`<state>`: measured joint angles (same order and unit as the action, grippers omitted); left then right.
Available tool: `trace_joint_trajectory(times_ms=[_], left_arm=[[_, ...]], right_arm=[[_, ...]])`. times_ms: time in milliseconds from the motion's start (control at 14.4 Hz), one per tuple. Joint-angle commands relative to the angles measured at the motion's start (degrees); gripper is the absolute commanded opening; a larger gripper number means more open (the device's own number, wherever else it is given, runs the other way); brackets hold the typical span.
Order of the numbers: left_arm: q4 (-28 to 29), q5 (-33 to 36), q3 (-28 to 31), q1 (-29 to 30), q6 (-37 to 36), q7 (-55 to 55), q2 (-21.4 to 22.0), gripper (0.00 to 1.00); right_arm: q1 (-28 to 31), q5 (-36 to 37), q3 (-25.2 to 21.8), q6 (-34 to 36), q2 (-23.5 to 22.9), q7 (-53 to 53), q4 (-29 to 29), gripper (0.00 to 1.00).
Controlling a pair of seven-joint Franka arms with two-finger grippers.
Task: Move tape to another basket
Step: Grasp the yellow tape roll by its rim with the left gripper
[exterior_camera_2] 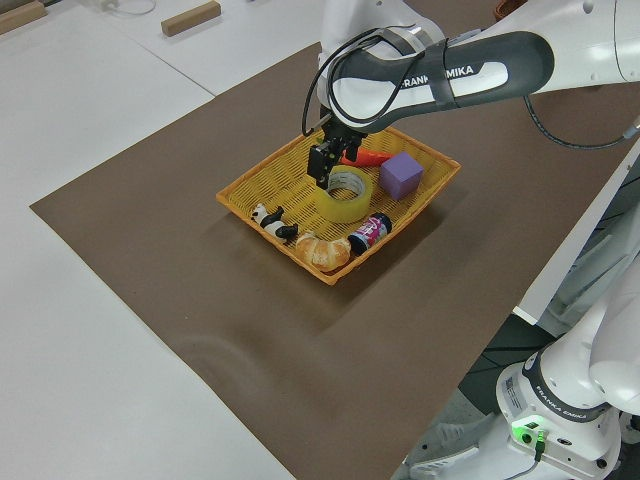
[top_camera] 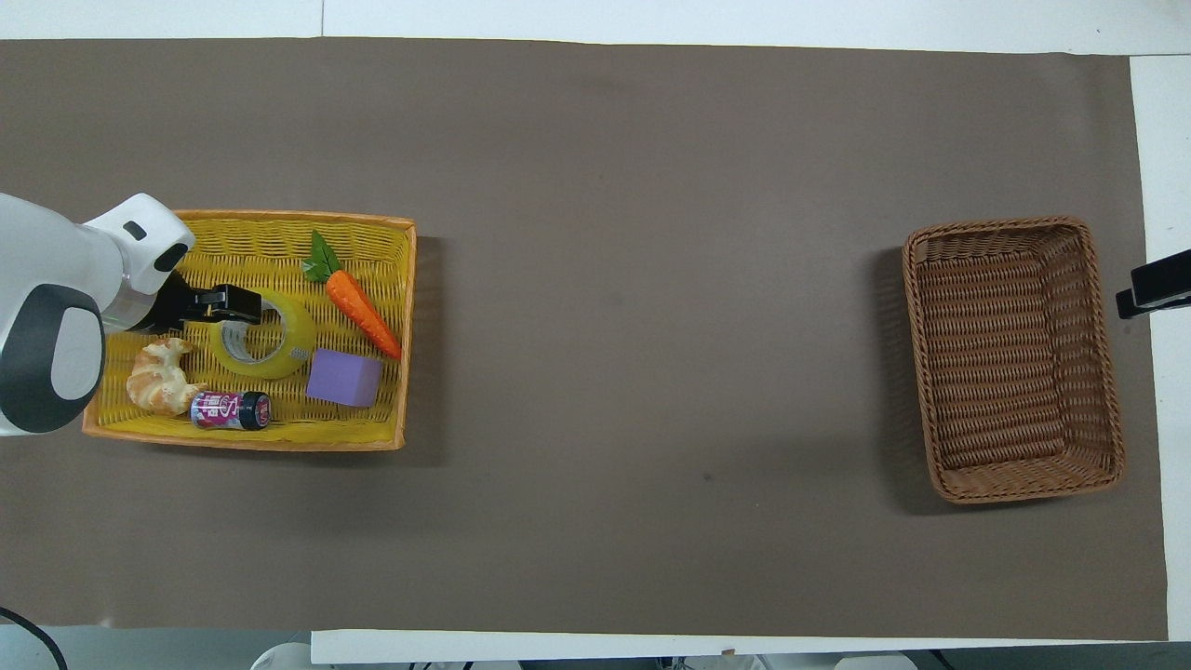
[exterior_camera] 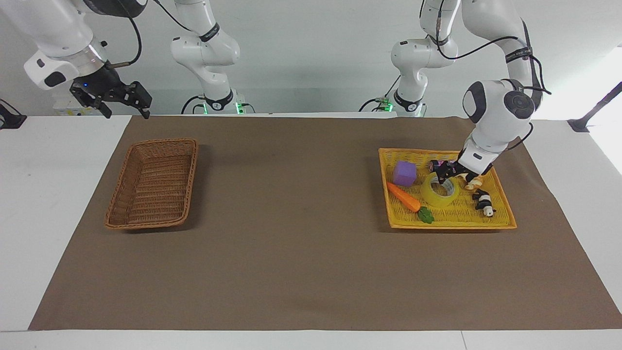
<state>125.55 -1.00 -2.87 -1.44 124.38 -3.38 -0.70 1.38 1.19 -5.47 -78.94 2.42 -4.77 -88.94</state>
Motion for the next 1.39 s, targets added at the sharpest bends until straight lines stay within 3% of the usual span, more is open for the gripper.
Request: trace_joint_trajectory(times_ms=[0, 348, 835, 1044, 1322], left_arm=[[0.67, 0.64, -0.3, 2.14, 2.88, 0.74, -0.7, 0.98], [4.79, 0.64, -0.3, 2.14, 6.83, 1.54, -0.61, 0.98], [5.76, 0.64, -0.39, 1.97, 9.03, 1.19, -2.81, 0.94], [8.39, 0.64, -0.39, 1.79, 14.11, 1.45, -3.34, 0.93], [9.02, 0.64, -0.39, 1.35, 14.57, 1.45, -3.25, 0.82]], right_arm=[[0.64, -0.93, 0.37, 0.1, 1.01, -0.5, -1.06, 0.99], [0.64, -0.93, 0.37, 0.1, 1.01, -0.5, -1.14, 0.99], [0.64, -0.93, 0.37, 0.1, 1.01, -0.5, -1.06, 0.99], [0.73, -0.93, 0.37, 0.1, 1.01, -0.5, -1.14, 0.99], [0.64, -0.93, 0.37, 0.1, 1.01, -0.5, -1.06, 0.99]])
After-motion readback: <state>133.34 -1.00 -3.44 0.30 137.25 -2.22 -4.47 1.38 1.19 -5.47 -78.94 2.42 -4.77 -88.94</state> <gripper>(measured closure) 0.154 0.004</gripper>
